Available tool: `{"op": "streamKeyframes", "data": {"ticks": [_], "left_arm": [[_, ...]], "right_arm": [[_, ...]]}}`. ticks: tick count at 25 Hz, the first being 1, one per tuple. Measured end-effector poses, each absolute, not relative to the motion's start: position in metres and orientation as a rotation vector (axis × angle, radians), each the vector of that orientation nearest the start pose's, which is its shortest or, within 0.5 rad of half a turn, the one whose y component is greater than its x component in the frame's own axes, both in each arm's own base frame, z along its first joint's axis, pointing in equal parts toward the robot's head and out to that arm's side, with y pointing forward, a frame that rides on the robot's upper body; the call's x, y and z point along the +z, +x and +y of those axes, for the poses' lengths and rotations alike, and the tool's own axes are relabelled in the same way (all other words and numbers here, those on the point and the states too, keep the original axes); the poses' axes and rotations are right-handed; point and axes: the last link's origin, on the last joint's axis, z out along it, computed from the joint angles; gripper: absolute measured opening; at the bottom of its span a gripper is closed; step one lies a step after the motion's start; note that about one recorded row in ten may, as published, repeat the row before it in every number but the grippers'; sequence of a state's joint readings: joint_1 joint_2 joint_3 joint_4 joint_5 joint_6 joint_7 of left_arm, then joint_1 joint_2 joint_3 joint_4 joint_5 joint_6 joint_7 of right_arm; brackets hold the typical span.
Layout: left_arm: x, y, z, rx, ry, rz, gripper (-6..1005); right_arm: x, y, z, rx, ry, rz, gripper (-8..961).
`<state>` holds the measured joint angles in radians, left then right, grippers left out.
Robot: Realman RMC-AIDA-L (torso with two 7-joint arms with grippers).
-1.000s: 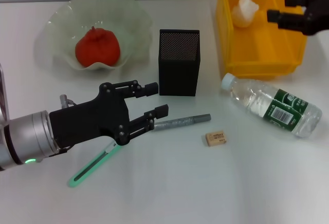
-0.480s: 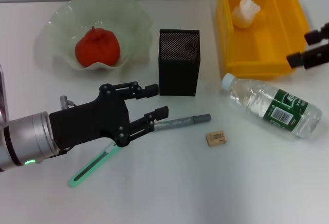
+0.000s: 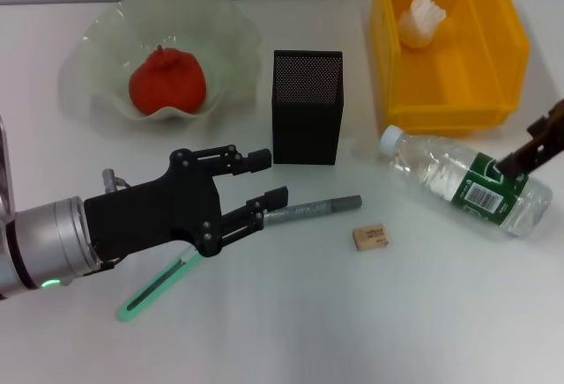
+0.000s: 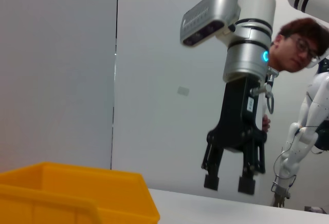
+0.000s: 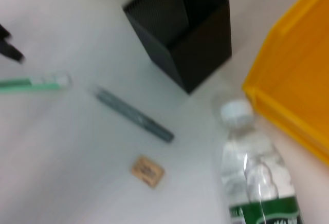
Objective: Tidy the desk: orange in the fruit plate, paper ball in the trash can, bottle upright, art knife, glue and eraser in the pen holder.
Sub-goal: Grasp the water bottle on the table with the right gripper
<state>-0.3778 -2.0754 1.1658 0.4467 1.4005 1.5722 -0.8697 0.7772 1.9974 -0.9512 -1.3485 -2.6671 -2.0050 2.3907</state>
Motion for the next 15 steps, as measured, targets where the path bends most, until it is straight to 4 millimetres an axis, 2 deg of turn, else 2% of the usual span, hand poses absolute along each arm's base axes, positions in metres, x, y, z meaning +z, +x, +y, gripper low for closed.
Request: {"op": "streamKeyframes", "data": {"ticks": [2,7,15], "left_arm": [[-0.045,-0.256,0.273,-1.036,-2.658,-0.242,465],[-0.046,-0.256,0.273,-1.037,-2.659,-0.241,465],[-0.046,-0.258,0.272,-1.035,-2.658,-0.251,465]], "right_arm": [[0.082,0.177,0.362,-0.652,-2.646,1.041,835],[0.065,0.182,0.370,-0.760,-2.585,0.965,835],[0.042,0.186,0.376,-0.828,-2.608,0.888,834]]}}
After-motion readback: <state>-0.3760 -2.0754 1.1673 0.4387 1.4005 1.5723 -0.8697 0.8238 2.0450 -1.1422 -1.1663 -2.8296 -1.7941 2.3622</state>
